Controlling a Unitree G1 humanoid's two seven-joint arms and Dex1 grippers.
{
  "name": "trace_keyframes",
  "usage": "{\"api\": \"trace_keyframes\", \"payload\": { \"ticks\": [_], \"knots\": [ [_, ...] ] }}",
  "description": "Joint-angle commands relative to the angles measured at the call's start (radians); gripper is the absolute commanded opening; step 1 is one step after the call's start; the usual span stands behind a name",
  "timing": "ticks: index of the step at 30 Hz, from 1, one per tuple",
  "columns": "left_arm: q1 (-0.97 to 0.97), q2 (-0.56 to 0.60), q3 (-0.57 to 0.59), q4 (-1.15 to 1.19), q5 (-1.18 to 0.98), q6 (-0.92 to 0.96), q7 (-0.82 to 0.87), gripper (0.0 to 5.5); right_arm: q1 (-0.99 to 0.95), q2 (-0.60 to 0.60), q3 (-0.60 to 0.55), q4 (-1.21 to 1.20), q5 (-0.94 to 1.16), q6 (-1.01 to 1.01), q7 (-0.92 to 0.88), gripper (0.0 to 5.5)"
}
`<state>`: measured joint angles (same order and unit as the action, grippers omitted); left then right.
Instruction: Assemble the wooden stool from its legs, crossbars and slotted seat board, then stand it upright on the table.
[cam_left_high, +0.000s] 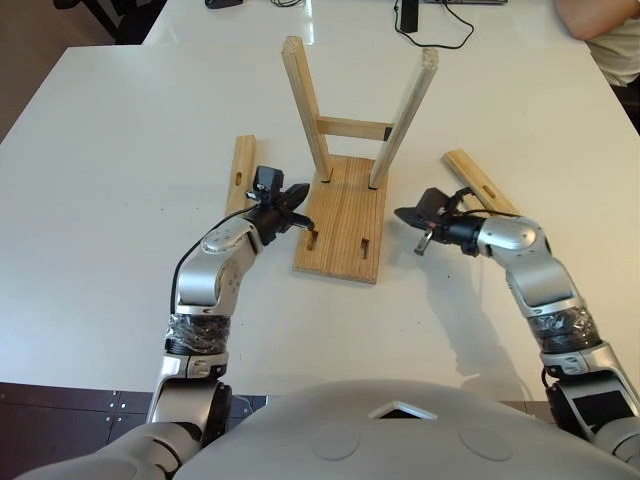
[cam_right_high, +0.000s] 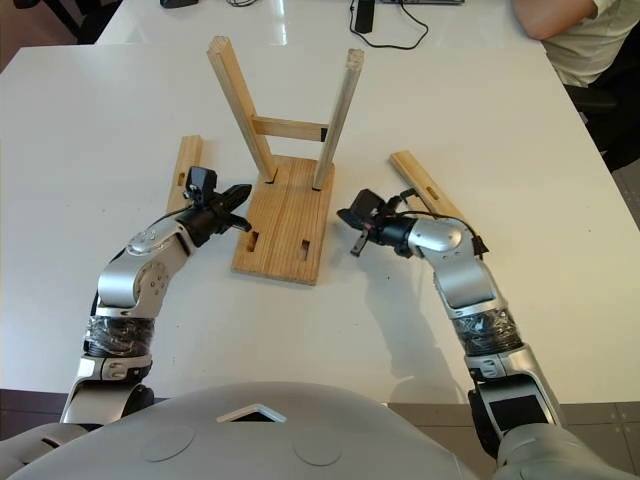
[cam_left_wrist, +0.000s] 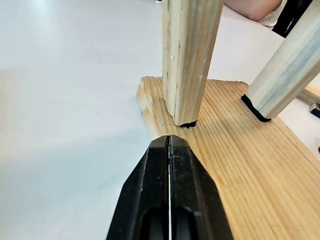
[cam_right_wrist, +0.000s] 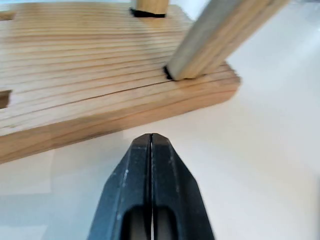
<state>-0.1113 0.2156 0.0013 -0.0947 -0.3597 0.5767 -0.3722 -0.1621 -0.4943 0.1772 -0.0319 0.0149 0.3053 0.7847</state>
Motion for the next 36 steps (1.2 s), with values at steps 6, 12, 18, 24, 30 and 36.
{"api": "trace_keyframes", "payload": {
  "ticks": [6,12,18,24,30,36],
  "knots": [
    [0.189,-0.027,0.147,-0.248,-0.065,0.078,0.117,0.00,0.125,-0.071,-0.209,-0.112,0.046,-0.017,-0.118,0.49],
    [0.340,0.040,0.164,-0.350,-0.090,0.146,0.079,0.00,0.216,-0.019,-0.365,-0.094,0.231,0.066,-0.126,1.30],
    [0.412,0.040,0.071,-0.396,-0.098,0.154,0.047,0.00,0.290,-0.049,-0.400,-0.112,0.324,0.071,-0.040,2.17],
    [0.443,0.014,-0.015,-0.372,-0.061,0.120,0.057,0.00,0.359,-0.114,-0.430,-0.065,0.365,0.050,0.075,2.54],
    [0.428,-0.006,-0.082,-0.365,-0.052,0.105,0.060,0.00,0.400,-0.160,-0.451,0.091,0.320,-0.034,0.107,2.54],
    [0.444,0.004,-0.076,-0.387,-0.057,0.105,0.059,0.00,0.405,-0.157,-0.456,0.104,0.329,-0.047,0.102,2.54]
  ]
}}
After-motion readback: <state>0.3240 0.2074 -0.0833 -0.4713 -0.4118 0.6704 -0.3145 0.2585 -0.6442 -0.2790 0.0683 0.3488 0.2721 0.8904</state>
